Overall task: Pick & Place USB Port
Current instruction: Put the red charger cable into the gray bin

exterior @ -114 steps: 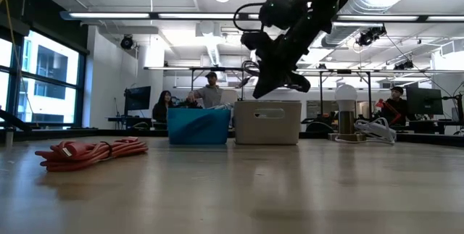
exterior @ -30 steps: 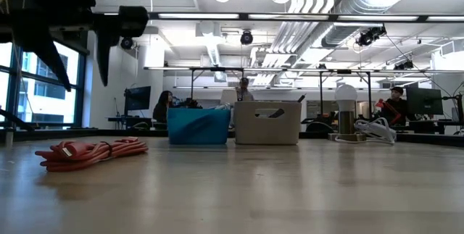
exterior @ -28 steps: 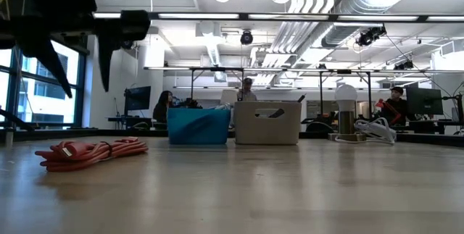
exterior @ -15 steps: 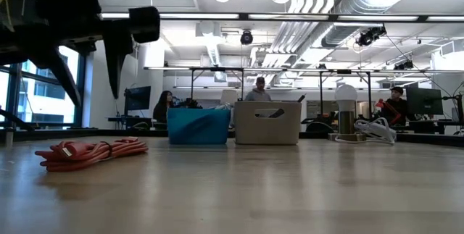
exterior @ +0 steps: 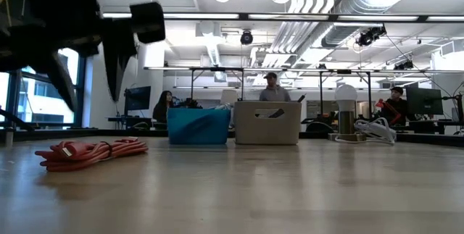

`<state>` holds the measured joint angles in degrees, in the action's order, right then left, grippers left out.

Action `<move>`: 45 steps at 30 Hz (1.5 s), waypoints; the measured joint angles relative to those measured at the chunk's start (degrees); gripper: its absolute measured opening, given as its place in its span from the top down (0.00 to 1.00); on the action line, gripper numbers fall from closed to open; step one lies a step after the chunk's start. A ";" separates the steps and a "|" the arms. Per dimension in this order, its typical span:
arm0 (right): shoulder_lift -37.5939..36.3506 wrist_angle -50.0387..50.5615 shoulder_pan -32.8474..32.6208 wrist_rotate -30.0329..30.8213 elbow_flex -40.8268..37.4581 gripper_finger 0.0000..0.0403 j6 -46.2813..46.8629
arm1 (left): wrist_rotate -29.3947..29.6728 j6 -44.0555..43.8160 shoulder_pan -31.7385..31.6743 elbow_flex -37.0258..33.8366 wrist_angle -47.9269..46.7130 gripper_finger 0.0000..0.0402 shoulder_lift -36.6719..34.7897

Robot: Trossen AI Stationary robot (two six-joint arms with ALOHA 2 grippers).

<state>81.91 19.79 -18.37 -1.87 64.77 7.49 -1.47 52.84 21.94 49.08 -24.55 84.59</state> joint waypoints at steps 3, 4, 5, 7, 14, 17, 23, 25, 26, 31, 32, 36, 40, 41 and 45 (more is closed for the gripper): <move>0.00 -0.08 -0.03 -0.04 0.00 0.64 0.00 | 0.01 0.95 0.32 -0.13 0.60 0.57 1.87; 0.00 0.08 -0.04 -0.04 0.00 0.64 0.00 | -0.01 1.04 0.32 -0.04 1.48 0.57 2.39; 0.00 0.09 -0.04 -0.04 0.00 0.64 0.00 | 0.06 1.19 0.32 0.02 1.57 0.57 2.71; -0.02 0.06 -0.04 -0.04 0.00 0.64 0.00 | 0.08 1.35 0.23 -0.02 1.43 0.57 3.48; -0.02 -0.33 -0.04 -0.04 0.00 0.64 -0.02 | 0.84 1.57 0.21 -0.02 2.92 0.57 3.84; -0.03 -0.55 -0.04 -0.05 0.00 0.64 -0.01 | 1.29 2.26 0.21 -0.02 4.12 0.57 3.84; -0.04 -0.81 -0.04 -0.10 0.00 0.64 0.04 | 2.06 2.00 0.21 -0.02 4.02 0.57 3.84; -0.04 -0.90 -0.04 -0.17 0.00 0.64 0.06 | 2.05 1.72 0.21 -0.02 3.91 0.57 3.84; -0.04 -1.01 -0.04 -0.20 0.00 0.64 0.10 | 2.06 1.39 0.21 -0.02 3.97 0.57 4.11; -0.04 -1.10 -0.05 -0.24 0.00 0.64 0.16 | 2.87 0.91 0.21 -0.03 4.42 0.57 7.30; -0.04 -1.12 -0.07 -0.26 0.00 0.64 0.20 | 3.06 0.92 0.21 0.02 4.36 0.57 8.19; -0.04 -1.19 -0.23 -0.27 0.00 0.64 0.61 | 3.60 1.46 0.21 0.17 4.02 0.57 10.74; -0.04 -1.20 -0.44 -0.26 0.00 0.64 0.65 | 3.34 2.27 0.19 0.15 4.28 0.60 11.41; -0.04 -1.20 -0.46 -0.18 0.00 0.64 0.97 | 3.45 2.29 0.19 0.13 4.16 0.63 11.42; -0.04 -1.20 -0.44 0.28 0.00 0.64 1.46 | 4.18 2.45 0.24 0.08 3.80 0.89 11.48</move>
<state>81.87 18.59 -18.81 -1.59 64.77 8.95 2.71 55.29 22.17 49.16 -20.75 96.07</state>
